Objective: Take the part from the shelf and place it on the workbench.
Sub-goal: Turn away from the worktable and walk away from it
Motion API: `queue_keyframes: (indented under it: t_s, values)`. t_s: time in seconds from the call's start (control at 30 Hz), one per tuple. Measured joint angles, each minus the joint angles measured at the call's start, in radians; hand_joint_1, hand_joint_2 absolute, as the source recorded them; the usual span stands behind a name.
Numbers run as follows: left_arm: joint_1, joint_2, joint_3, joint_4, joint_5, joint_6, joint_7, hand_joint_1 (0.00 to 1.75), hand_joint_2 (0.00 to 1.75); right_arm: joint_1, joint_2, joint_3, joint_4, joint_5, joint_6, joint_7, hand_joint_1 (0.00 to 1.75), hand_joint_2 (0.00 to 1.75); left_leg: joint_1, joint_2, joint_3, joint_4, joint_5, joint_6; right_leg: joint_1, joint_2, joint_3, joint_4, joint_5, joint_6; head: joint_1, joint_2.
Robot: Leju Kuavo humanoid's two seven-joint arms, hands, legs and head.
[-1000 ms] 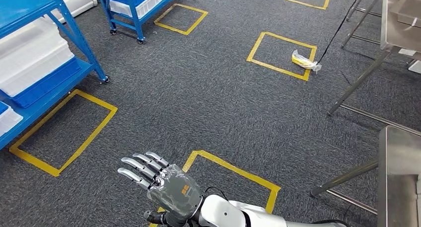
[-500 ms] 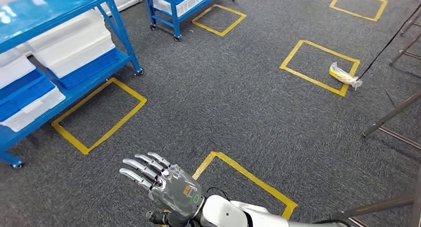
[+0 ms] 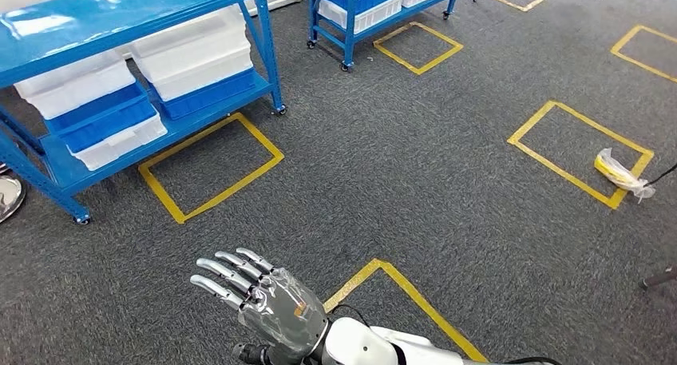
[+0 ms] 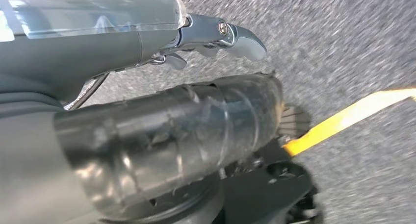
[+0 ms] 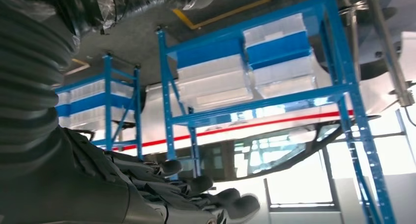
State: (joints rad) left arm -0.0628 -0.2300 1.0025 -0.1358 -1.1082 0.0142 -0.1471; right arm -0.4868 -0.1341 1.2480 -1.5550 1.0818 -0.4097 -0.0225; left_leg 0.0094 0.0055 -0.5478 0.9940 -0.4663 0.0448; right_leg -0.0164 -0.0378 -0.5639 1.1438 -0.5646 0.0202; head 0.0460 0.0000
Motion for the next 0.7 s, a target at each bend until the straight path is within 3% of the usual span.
queue_keyframes:
  t_s: [0.07, 0.1, 0.13, 0.17, 0.2, 0.23, 0.3, 0.33, 0.37, 0.4, 0.43, 0.5, 0.53, 0.6, 0.63, 0.67, 0.7]
  values:
    - [-0.004, 0.0, 0.0, 0.0, 0.0, 0.0, 0.0, 0.0, 0.0, 0.003, -0.002, -0.001, -0.001, 0.0, 0.001, 0.001, 0.0, 1.75, 0.0, -0.028, 0.011, 0.0, -0.011, 0.004, -0.002, 0.031, -0.096, 0.128, -0.043, 0.004, 0.001, 0.0]
    - [-0.003, 0.0, 0.0, 0.0, -0.001, -0.001, 0.0, 0.0, 0.0, 0.004, -0.003, -0.001, -0.002, 0.0, 0.004, 0.003, 0.0, 1.75, -0.001, -0.042, 0.018, 0.001, -0.017, 0.003, -0.002, 0.034, -0.134, 0.163, -0.051, 0.004, 0.001, 0.0]
    - [-0.002, 0.0, 0.0, 0.0, -0.001, -0.001, 0.0, 0.0, 0.0, 0.005, -0.004, -0.001, -0.005, 0.001, 0.008, 0.006, 0.0, 1.75, -0.001, -0.057, 0.029, 0.001, -0.026, 0.002, -0.001, 0.036, -0.155, 0.165, -0.043, 0.003, 0.001, 0.0]
    - [0.0, 0.0, 0.0, 0.0, -0.002, -0.001, 0.0, 0.0, 0.0, 0.005, -0.005, -0.001, -0.008, 0.001, 0.011, 0.008, 0.0, 1.75, -0.001, -0.072, 0.043, 0.001, -0.035, 0.0, -0.001, 0.039, -0.158, 0.131, -0.016, 0.001, 0.001, 0.0]
    - [0.001, 0.0, 0.0, 0.0, -0.002, -0.001, 0.0, 0.0, 0.0, 0.005, -0.006, -0.001, -0.01, 0.002, 0.014, 0.01, 0.0, 1.75, -0.001, -0.086, 0.058, 0.001, -0.046, -0.003, 0.0, 0.049, -0.148, 0.07, 0.029, -0.003, 0.001, 0.0]
    - [0.002, -0.001, 0.0, 0.0, -0.003, -0.002, 0.0, 0.0, 0.0, 0.005, -0.008, -0.001, -0.012, 0.002, 0.016, 0.011, 0.0, 1.75, 0.0, -0.098, 0.071, 0.002, -0.058, -0.006, 0.001, 0.072, -0.138, -0.001, 0.09, -0.006, 0.001, 0.0]
    - [0.002, -0.003, 0.001, 0.001, -0.003, -0.001, 0.0, 0.0, 0.0, 0.006, -0.012, -0.002, -0.012, 0.002, 0.017, 0.011, 0.0, 1.75, 0.004, -0.122, 0.08, -0.002, -0.077, -0.016, 0.004, 0.107, -0.121, -0.093, 0.164, -0.012, -0.001, 0.0]
    - [0.003, -0.003, 0.001, 0.002, -0.003, -0.001, 0.0, 0.0, 0.0, 0.005, -0.014, -0.003, -0.012, 0.001, 0.017, 0.01, 0.0, 1.75, 0.006, -0.13, 0.082, -0.002, -0.079, -0.022, 0.007, 0.113, -0.117, -0.112, 0.175, -0.017, -0.002, 0.0]
    - [0.003, -0.003, 0.001, 0.002, -0.003, -0.001, 0.0, 0.0, 0.0, 0.004, -0.015, -0.004, -0.013, 0.001, 0.017, 0.009, 0.0, 1.75, 0.007, -0.135, 0.083, -0.002, -0.076, -0.029, 0.01, 0.102, -0.106, -0.118, 0.164, -0.023, -0.003, 0.0]
    - [0.004, -0.003, 0.001, 0.002, -0.004, -0.001, -0.001, 0.0, 0.0, 0.004, -0.015, -0.005, -0.013, 0.0, 0.016, 0.007, 0.0, 1.75, 0.008, -0.131, 0.084, 0.007, -0.07, -0.034, 0.01, 0.092, -0.091, -0.127, 0.161, -0.031, -0.003, 0.0]
    - [0.005, -0.003, 0.001, 0.002, -0.004, -0.001, -0.001, 0.0, 0.0, 0.003, -0.015, -0.005, -0.013, 0.0, 0.016, 0.005, 0.0, 1.75, 0.007, -0.11, 0.077, 0.035, -0.058, -0.038, 0.01, 0.082, -0.072, -0.137, 0.154, -0.039, -0.003, 0.0]
    - [0.002, -0.002, 0.001, 0.002, -0.005, 0.0, -0.002, 0.0, 0.0, 0.003, -0.014, -0.005, -0.013, -0.001, 0.015, 0.004, 0.0, 1.75, 0.004, -0.054, 0.018, 0.141, -0.055, -0.044, 0.011, 0.057, -0.03, -0.154, 0.135, -0.052, -0.003, 0.0]
    - [0.0, -0.002, 0.001, 0.002, -0.005, 0.0, -0.002, 0.0, 0.0, 0.003, -0.014, -0.005, -0.013, -0.001, 0.015, 0.004, 0.0, 1.75, 0.003, -0.029, -0.027, 0.205, -0.073, -0.047, 0.013, 0.042, -0.009, -0.16, 0.122, -0.056, -0.002, 0.0]
    - [0.0, -0.002, 0.001, 0.002, -0.005, 0.0, -0.002, 0.0, 0.0, 0.004, -0.014, -0.005, -0.013, -0.001, 0.015, 0.004, 0.0, 1.75, 0.003, -0.015, -0.106, 0.285, -0.143, -0.052, 0.015, 0.016, 0.032, -0.166, 0.092, -0.057, -0.002, 0.0]
    - [0.002, -0.002, 0.001, 0.002, -0.005, -0.001, -0.002, 0.0, 0.0, 0.004, -0.014, -0.005, -0.013, -0.001, 0.016, 0.004, 0.0, 1.75, 0.003, -0.013, -0.13, 0.287, -0.171, -0.052, 0.015, 0.004, 0.054, -0.168, 0.075, -0.056, -0.002, 0.0]
    - [0.004, -0.002, 0.001, 0.002, -0.006, -0.001, -0.002, 0.0, 0.0, 0.004, -0.014, -0.005, -0.013, -0.001, 0.016, 0.005, 0.0, 1.75, 0.002, -0.01, -0.142, 0.263, -0.177, -0.049, 0.016, -0.007, 0.077, -0.168, 0.057, -0.055, -0.002, 0.0]
    - [0.006, -0.002, 0.001, 0.002, -0.006, -0.001, -0.002, 0.0, 0.0, 0.004, -0.014, -0.005, -0.014, -0.001, 0.018, 0.007, 0.0, 1.75, 0.001, -0.002, -0.145, 0.216, -0.151, -0.043, 0.018, -0.018, 0.102, -0.168, 0.037, -0.054, -0.003, 0.0]
